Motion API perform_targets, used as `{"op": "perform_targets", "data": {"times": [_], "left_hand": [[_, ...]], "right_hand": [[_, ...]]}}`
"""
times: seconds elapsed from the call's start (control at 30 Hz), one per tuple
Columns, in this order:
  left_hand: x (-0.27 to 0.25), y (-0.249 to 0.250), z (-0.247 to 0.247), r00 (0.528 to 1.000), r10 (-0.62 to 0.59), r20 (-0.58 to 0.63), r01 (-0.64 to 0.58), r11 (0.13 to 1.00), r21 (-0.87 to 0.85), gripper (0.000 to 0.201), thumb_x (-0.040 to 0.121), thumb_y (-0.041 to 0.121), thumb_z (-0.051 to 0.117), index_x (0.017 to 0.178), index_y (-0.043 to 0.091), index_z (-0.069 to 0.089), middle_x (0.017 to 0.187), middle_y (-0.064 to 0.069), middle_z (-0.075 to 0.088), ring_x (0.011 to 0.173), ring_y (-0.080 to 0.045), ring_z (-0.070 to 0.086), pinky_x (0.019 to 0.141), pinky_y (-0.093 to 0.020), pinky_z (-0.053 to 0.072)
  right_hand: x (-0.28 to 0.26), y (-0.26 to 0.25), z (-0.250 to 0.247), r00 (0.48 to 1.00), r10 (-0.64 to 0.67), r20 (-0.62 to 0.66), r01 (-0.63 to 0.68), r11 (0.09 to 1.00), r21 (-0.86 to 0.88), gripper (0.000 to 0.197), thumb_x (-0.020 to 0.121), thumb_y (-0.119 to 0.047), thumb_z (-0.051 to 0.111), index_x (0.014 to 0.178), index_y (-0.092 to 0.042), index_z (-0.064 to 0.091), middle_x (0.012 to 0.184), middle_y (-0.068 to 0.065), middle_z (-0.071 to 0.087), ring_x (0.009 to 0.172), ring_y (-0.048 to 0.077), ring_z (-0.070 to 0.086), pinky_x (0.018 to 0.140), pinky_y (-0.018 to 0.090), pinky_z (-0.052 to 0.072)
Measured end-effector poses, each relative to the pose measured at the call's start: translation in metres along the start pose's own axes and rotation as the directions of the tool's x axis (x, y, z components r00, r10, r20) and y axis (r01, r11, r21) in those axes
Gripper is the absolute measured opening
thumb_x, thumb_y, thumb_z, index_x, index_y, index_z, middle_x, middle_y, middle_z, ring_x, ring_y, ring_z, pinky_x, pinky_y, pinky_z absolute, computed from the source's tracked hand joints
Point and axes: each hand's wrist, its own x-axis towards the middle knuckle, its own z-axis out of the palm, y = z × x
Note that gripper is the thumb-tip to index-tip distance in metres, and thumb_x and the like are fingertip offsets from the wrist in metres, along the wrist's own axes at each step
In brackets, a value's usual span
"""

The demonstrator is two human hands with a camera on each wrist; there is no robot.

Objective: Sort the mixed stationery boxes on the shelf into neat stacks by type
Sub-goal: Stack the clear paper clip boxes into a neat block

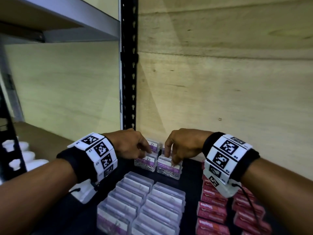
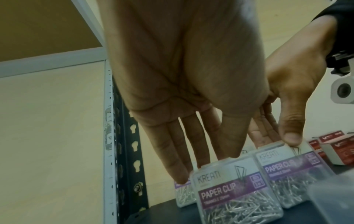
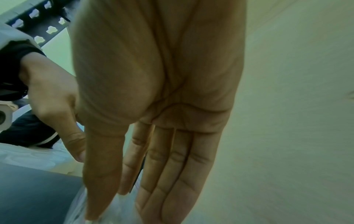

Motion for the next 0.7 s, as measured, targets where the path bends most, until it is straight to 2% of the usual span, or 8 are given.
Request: {"op": "perform_targets", "data": {"times": [0.13, 0.27, 0.43, 0.53, 0.7], "left_hand": [[-0.012, 0.011, -0.002, 1.0, -0.005, 0.029, 0.005, 1.0, -0.009, 0.026, 0.093, 0.039, 0.058, 0.118, 0.042, 0.066, 0.122, 0.019, 0.064, 0.108, -0.002, 0.056, 0.095, -0.02, 0.041], [-0.024, 0.023, -0.004, 0.998, -0.018, 0.067, 0.018, 1.0, 0.005, 0.027, 0.094, 0.038, 0.057, 0.12, 0.041, 0.065, 0.127, 0.018, 0.06, 0.108, -0.003, 0.052, 0.099, -0.022, 0.038], [-0.037, 0.031, -0.003, 0.997, -0.006, 0.074, 0.004, 1.0, 0.026, 0.028, 0.093, 0.038, 0.058, 0.12, 0.04, 0.065, 0.123, 0.019, 0.063, 0.108, -0.003, 0.056, 0.096, -0.019, 0.04], [-0.043, 0.034, -0.002, 0.996, 0.006, 0.087, -0.009, 0.999, 0.037, 0.029, 0.093, 0.04, 0.058, 0.121, 0.04, 0.065, 0.122, 0.02, 0.064, 0.105, -0.001, 0.057, 0.092, -0.017, 0.04], [-0.055, 0.037, 0.0, 0.996, 0.009, 0.091, -0.011, 1.0, 0.022, 0.028, 0.094, 0.038, 0.057, 0.121, 0.04, 0.064, 0.121, 0.021, 0.063, 0.101, 0.002, 0.055, 0.088, -0.015, 0.039]], "right_hand": [[-0.01, -0.005, 0.002, 1.0, -0.004, 0.015, 0.004, 1.0, 0.009, 0.027, 0.08, -0.026, 0.081, 0.105, -0.027, 0.072, 0.096, -0.005, 0.075, 0.093, 0.014, 0.069, 0.09, 0.033, 0.054], [-0.022, -0.012, 0.003, 1.0, -0.01, 0.008, 0.01, 1.0, -0.001, 0.025, 0.078, -0.025, 0.082, 0.101, -0.026, 0.073, 0.078, -0.013, 0.067, 0.087, 0.013, 0.067, 0.083, 0.028, 0.054], [-0.035, -0.018, 0.005, 1.0, -0.014, 0.019, 0.014, 1.0, -0.001, 0.026, 0.079, -0.022, 0.081, 0.104, -0.024, 0.074, 0.091, -0.004, 0.075, 0.091, 0.015, 0.07, 0.087, 0.032, 0.056], [-0.042, -0.021, 0.007, 1.0, -0.02, 0.011, 0.02, 1.0, 0.006, 0.025, 0.08, -0.023, 0.08, 0.104, -0.025, 0.074, 0.092, -0.006, 0.075, 0.089, 0.013, 0.07, 0.088, 0.032, 0.056], [-0.054, -0.026, 0.009, 1.0, -0.031, 0.005, 0.03, 1.0, 0.006, 0.026, 0.083, -0.023, 0.078, 0.108, -0.026, 0.074, 0.092, -0.01, 0.072, 0.087, 0.01, 0.066, 0.081, 0.026, 0.052]]}}
